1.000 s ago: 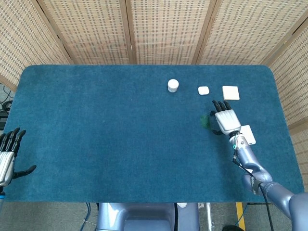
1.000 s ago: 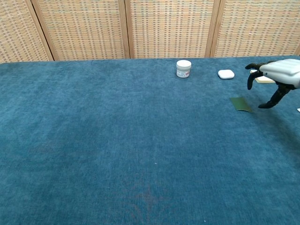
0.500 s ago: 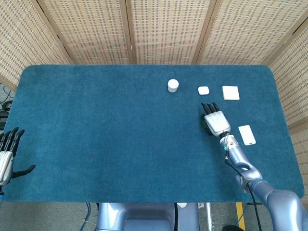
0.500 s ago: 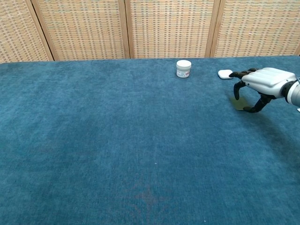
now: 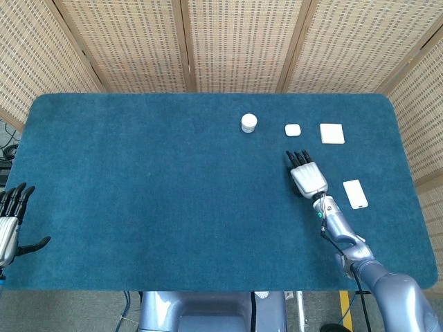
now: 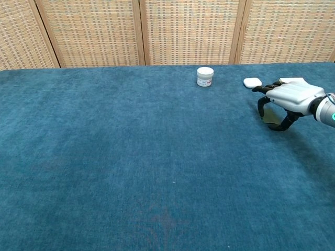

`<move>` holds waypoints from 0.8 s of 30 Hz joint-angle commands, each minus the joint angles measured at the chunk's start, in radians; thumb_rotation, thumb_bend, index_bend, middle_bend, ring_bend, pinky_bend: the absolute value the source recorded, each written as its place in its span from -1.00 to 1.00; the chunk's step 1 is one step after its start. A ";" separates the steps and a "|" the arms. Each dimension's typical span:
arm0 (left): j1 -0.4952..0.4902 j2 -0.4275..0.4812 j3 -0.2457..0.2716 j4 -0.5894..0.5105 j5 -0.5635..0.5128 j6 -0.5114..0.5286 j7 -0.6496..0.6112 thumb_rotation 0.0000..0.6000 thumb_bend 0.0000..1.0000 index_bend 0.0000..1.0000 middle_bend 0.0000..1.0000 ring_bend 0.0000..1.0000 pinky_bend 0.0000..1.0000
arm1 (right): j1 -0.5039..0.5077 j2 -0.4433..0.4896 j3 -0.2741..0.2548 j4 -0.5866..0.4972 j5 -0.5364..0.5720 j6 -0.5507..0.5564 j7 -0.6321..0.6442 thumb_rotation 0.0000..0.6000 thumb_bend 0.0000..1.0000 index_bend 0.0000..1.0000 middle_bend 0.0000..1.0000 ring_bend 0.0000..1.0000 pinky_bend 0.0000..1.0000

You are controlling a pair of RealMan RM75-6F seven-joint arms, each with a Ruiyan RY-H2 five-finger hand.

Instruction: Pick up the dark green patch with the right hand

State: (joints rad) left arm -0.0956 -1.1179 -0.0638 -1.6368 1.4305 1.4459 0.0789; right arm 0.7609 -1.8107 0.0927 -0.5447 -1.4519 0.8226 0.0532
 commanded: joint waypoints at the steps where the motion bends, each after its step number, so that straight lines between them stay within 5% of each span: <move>1: 0.000 0.000 0.000 0.000 0.000 0.002 0.001 1.00 -1.00 -1.00 -1.00 -1.00 -1.00 | 0.000 -0.009 -0.004 0.013 -0.002 0.000 0.006 1.00 -0.20 -0.23 -1.00 -1.00 -1.00; 17: -0.002 -0.006 0.002 -0.001 -0.004 0.000 0.012 1.00 -1.00 -1.00 -1.00 -1.00 -1.00 | 0.014 -0.089 -0.005 0.185 -0.002 -0.001 -0.007 1.00 -0.20 -0.23 -0.99 -1.00 -1.00; 24: -0.003 -0.007 0.003 -0.004 -0.008 -0.002 0.018 1.00 -1.00 -1.00 -1.00 -1.00 -1.00 | 0.022 -0.107 0.039 0.241 0.021 0.101 0.009 1.00 -0.20 -0.23 -0.97 -1.00 -1.00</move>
State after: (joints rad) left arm -0.0988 -1.1250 -0.0612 -1.6404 1.4228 1.4443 0.0969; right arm 0.7811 -1.9121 0.1153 -0.3171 -1.4404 0.8921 0.0535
